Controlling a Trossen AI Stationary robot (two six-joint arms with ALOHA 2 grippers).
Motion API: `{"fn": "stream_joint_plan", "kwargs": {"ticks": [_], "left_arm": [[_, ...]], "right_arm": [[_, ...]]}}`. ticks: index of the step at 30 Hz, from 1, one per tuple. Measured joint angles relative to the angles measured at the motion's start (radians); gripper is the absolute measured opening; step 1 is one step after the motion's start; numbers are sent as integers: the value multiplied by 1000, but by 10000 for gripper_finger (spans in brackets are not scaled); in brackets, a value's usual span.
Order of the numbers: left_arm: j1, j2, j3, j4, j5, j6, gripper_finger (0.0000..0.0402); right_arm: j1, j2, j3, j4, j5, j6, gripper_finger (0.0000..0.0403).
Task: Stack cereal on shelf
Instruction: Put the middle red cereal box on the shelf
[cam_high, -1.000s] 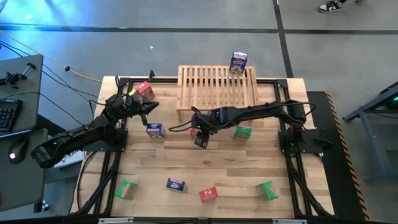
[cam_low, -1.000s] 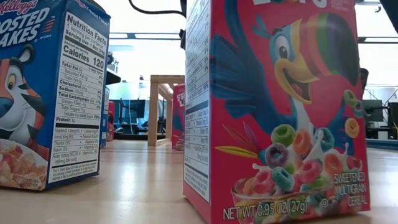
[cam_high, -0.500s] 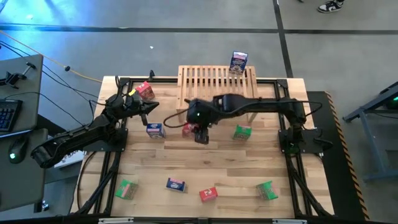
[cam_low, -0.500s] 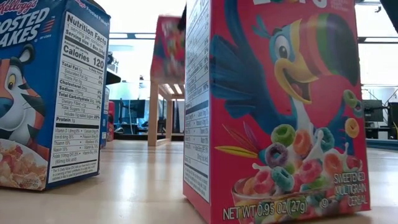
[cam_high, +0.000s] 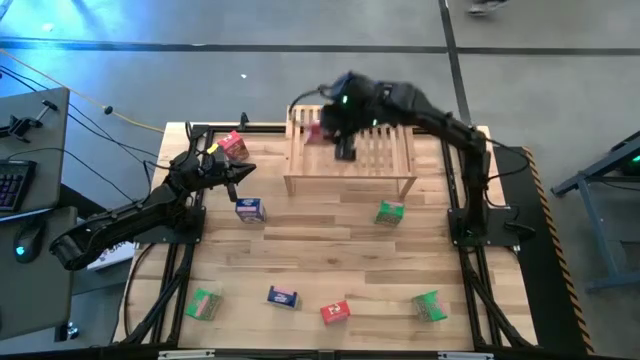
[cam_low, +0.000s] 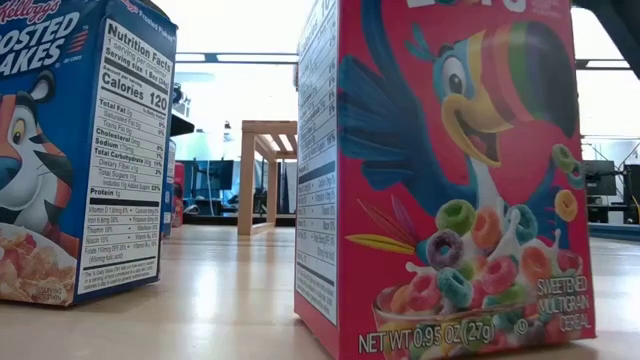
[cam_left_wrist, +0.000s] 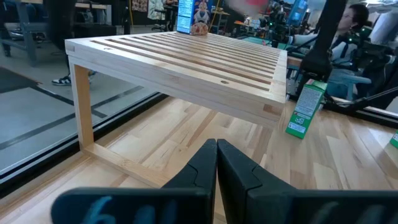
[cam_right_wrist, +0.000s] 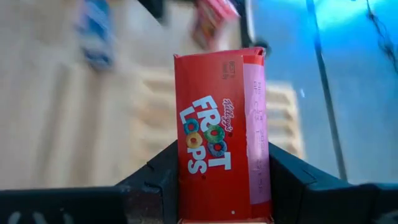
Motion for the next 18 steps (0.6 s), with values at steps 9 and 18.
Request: {"fn": "stream_joint_plan", "kwargs": {"ticks": [9, 18], "left_arm": [[0, 0, 0, 1, 0, 1, 5], [0, 0, 0, 1, 0, 2, 5]], "right_arm": [[-228, 9, -40, -27, -71, -113, 154], [-264, 31, -44, -71, -71, -149, 153]]}}
